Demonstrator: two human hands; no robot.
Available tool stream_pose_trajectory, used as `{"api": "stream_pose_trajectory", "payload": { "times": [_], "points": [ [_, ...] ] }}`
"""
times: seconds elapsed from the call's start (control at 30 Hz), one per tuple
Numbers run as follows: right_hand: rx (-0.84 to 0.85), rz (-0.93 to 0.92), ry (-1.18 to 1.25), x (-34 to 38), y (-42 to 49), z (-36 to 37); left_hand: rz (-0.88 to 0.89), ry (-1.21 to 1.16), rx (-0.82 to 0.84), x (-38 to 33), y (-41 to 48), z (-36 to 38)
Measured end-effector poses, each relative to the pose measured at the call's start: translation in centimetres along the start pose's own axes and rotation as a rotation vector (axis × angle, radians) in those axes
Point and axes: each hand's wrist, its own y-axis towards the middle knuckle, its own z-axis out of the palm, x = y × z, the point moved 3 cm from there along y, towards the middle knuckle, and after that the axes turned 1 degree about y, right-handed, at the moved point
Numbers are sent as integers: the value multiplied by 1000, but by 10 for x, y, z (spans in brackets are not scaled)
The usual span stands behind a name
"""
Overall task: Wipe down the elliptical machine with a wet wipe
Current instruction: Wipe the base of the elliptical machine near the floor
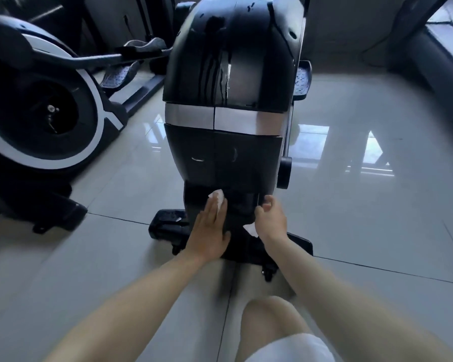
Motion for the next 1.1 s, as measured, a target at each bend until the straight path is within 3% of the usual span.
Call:
{"api": "stream_pose_trajectory", "payload": {
  "times": [0.2,0.3,0.57,0.67,0.87,1.1],
  "points": [
    [-41,-113,76,21,8,-19,-26,-120,-13,-49,8,-9],
    [-56,-164,14,35,10,-31,-134,-530,-45,-58,7,-22],
    [-13,-302,38,84,19,-35,-640,-1277,-547,-57,35,-65],
    [-19,-322,47,94,20,-29,-662,-1238,-629,-63,39,-91],
    [-61,-332,32,99,22,-24,-346,-947,-602,-79,60,-137],
    [-17,-273,104,102,20,-25,-606,-1050,-495,-47,50,-103]
  ]
}}
